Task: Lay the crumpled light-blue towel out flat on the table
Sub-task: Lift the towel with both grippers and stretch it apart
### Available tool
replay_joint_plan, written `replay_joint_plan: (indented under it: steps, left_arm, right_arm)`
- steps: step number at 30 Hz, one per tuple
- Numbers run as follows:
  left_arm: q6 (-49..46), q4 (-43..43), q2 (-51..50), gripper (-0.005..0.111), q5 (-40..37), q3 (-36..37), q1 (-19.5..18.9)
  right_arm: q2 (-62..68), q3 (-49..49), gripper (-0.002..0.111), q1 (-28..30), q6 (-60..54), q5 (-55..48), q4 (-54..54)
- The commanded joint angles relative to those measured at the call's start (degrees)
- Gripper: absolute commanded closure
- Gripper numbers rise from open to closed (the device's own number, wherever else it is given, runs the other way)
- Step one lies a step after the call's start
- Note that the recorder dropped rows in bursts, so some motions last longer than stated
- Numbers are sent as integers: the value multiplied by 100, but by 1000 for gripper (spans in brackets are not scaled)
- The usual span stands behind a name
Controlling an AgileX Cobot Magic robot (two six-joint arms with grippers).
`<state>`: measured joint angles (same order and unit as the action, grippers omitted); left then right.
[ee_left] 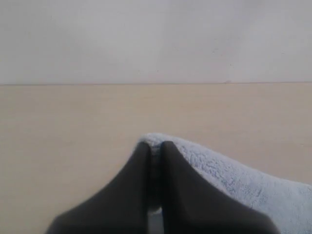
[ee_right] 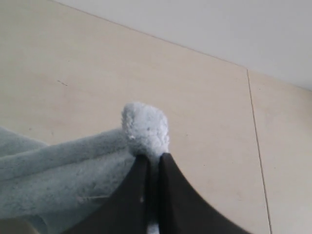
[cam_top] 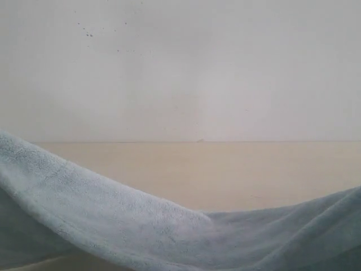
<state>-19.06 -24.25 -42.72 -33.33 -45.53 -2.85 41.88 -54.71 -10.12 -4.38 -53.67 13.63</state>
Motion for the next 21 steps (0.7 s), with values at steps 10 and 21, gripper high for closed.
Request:
replay_joint_plan:
  steps: [10,21]
  left_arm:
    - [1616,1921,1548,103,-1073,21,635]
    - [2469,3075,3097,103,-1834,11,1154]
  right_arm:
    - [-1468,4,107,-203,259,-850,224]
    - [-2206,4,107,-318,438,-1186,643]
